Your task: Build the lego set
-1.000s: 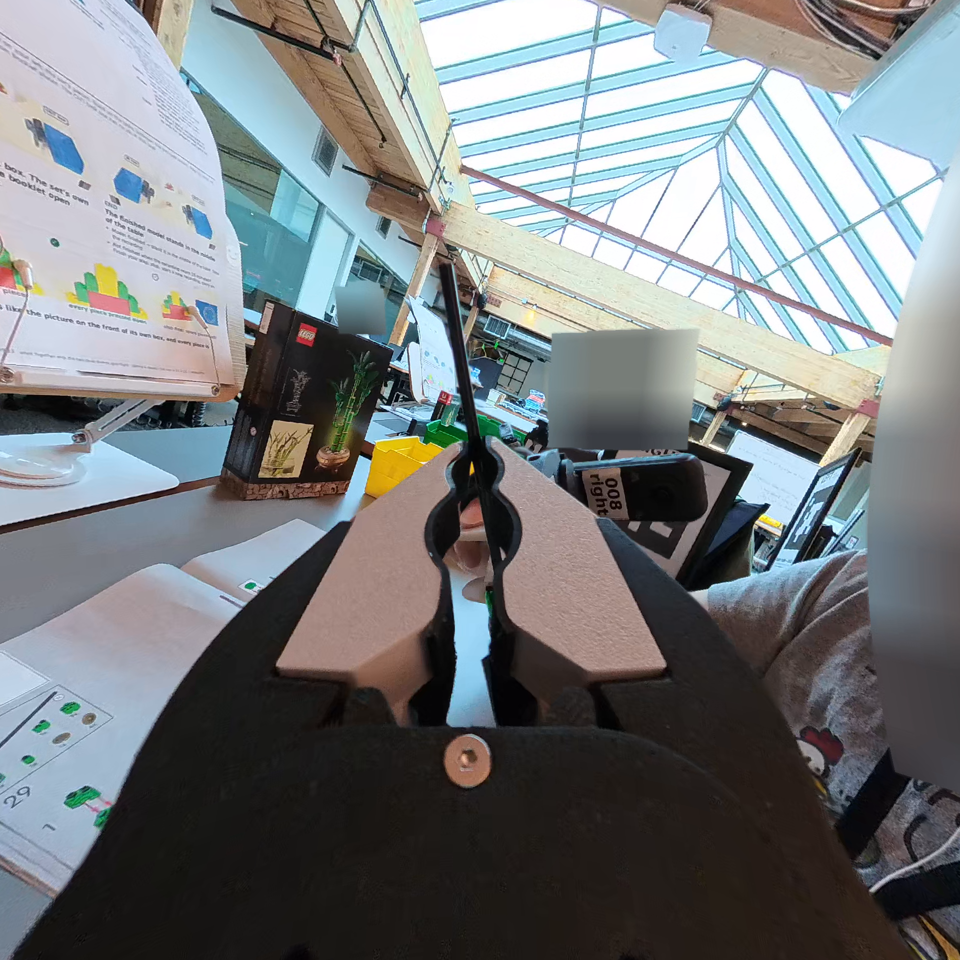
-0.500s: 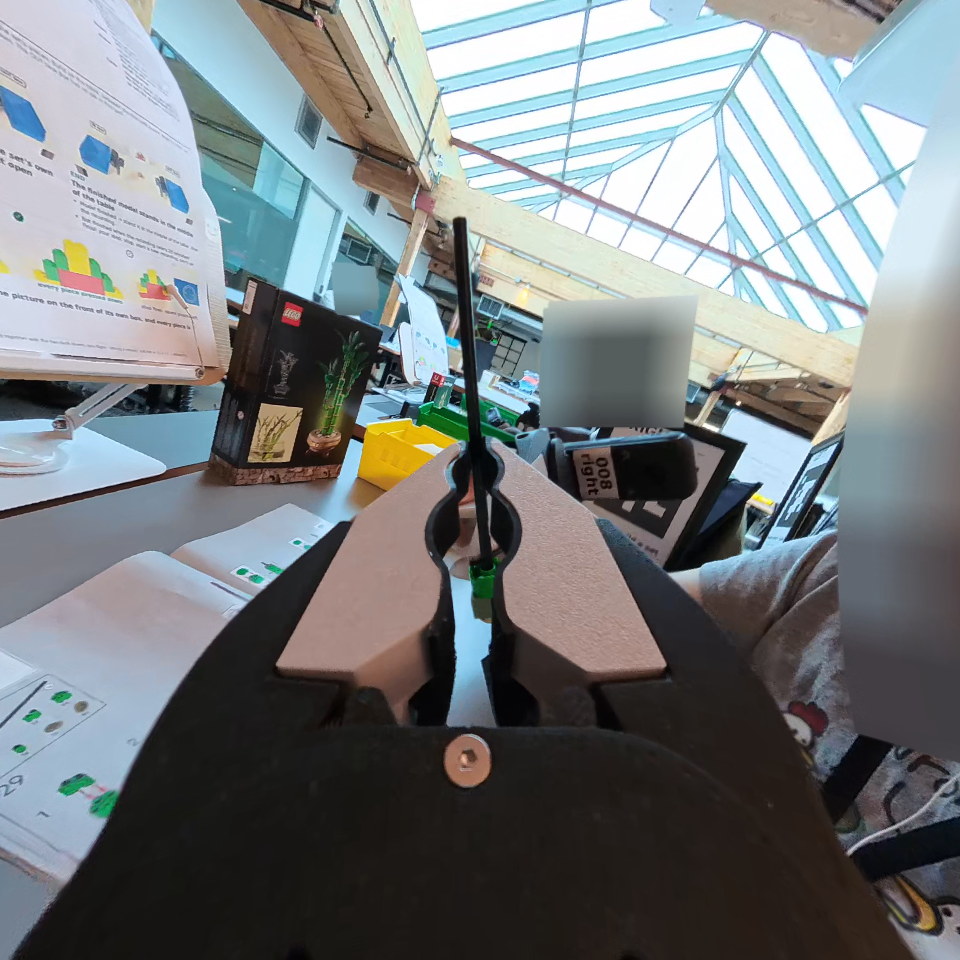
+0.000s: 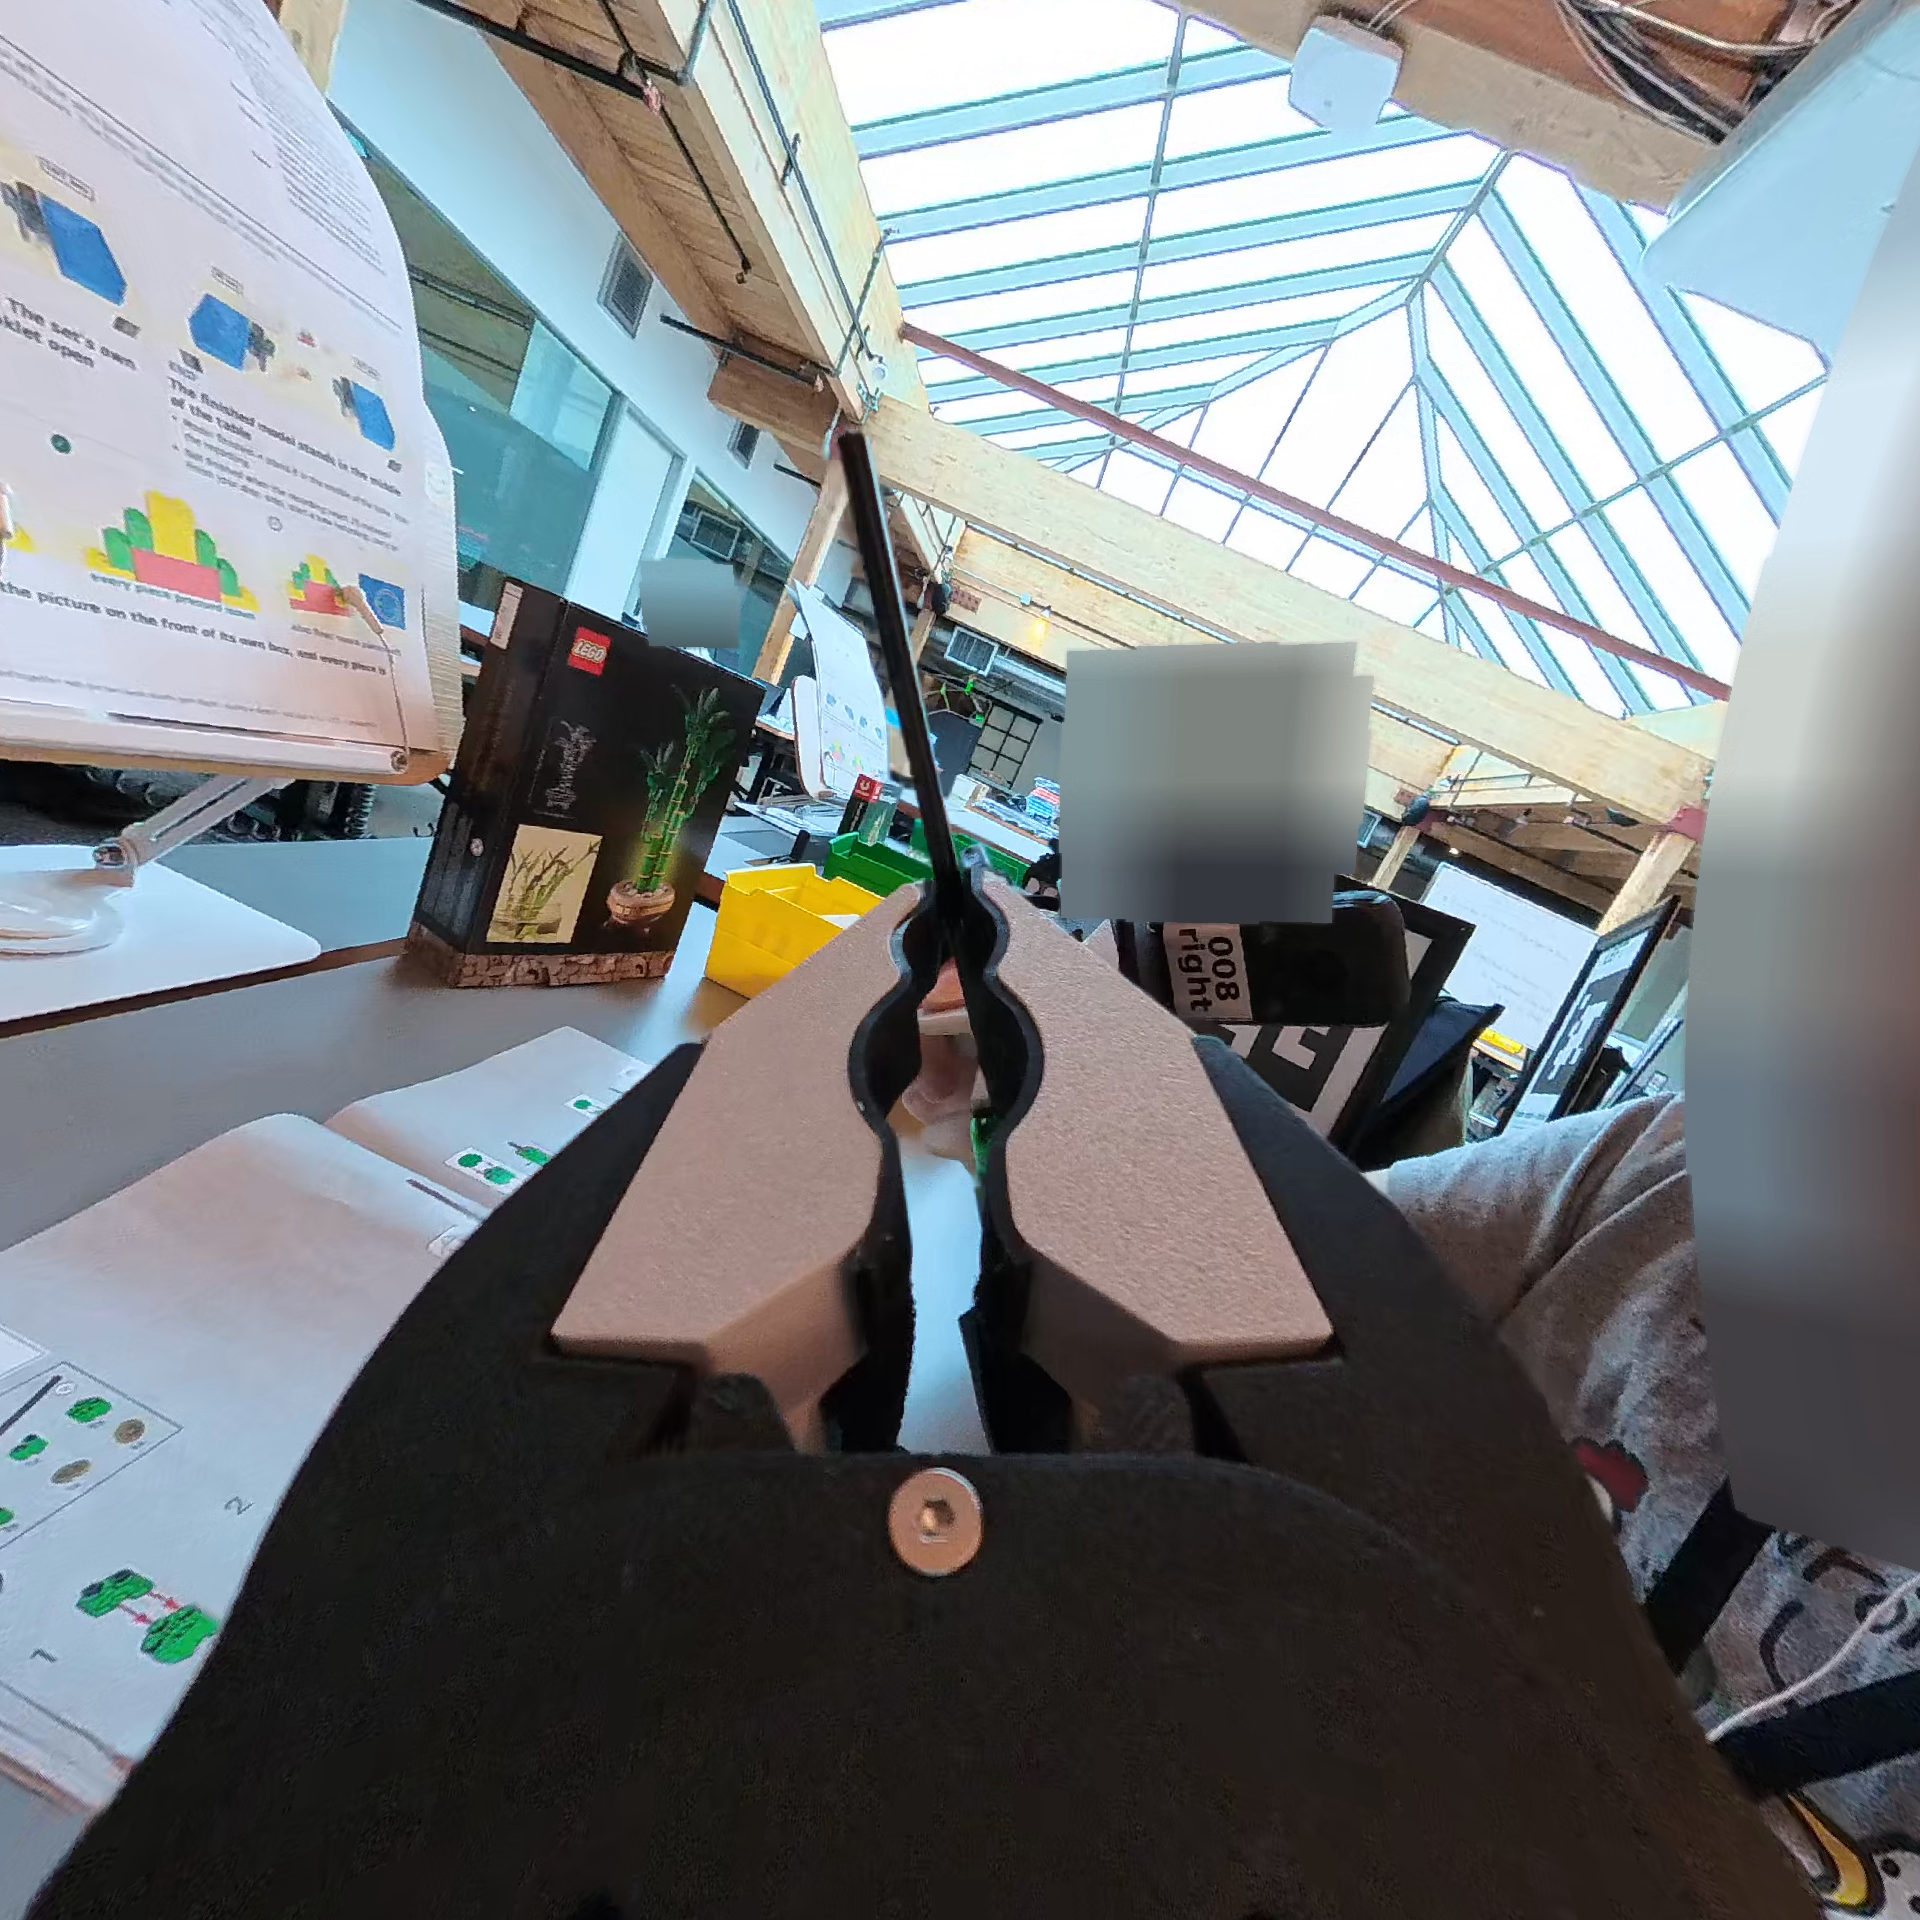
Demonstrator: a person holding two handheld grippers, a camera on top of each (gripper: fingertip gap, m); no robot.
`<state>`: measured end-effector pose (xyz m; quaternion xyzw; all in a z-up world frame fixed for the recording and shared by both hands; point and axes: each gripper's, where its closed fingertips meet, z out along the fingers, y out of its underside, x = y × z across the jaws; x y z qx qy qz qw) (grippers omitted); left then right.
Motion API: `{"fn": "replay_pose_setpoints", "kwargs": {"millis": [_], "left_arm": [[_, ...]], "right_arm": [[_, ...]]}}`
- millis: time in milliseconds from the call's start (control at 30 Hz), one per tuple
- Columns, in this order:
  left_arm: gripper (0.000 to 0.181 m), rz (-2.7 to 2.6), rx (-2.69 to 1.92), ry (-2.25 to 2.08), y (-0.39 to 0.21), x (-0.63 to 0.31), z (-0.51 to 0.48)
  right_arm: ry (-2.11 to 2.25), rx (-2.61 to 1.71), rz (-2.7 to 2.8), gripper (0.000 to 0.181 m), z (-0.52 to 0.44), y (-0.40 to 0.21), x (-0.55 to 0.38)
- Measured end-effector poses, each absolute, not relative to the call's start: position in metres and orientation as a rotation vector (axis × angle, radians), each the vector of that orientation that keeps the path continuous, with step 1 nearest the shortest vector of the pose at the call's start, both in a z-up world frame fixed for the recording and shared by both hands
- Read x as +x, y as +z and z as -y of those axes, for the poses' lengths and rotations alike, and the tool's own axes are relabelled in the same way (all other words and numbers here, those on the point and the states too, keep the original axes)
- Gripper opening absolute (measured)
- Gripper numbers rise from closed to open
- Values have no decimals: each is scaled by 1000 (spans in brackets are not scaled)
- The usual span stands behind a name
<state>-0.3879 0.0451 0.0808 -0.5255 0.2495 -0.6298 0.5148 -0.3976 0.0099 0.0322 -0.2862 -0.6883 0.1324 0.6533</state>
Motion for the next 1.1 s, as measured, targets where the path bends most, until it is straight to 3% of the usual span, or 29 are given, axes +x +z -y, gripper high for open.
{"fn": "replay_pose_setpoints", "kwargs": {"millis": [1067,1100], "left_arm": [[1,-586,-1213,-1451,85,-388,-45],[21,-575,-1228,-1450,84,-389,-46]], "right_arm": [[284,-686,1543,22,-18,34,-396],[259,-677,1534,22,-20,36,-394]]}}
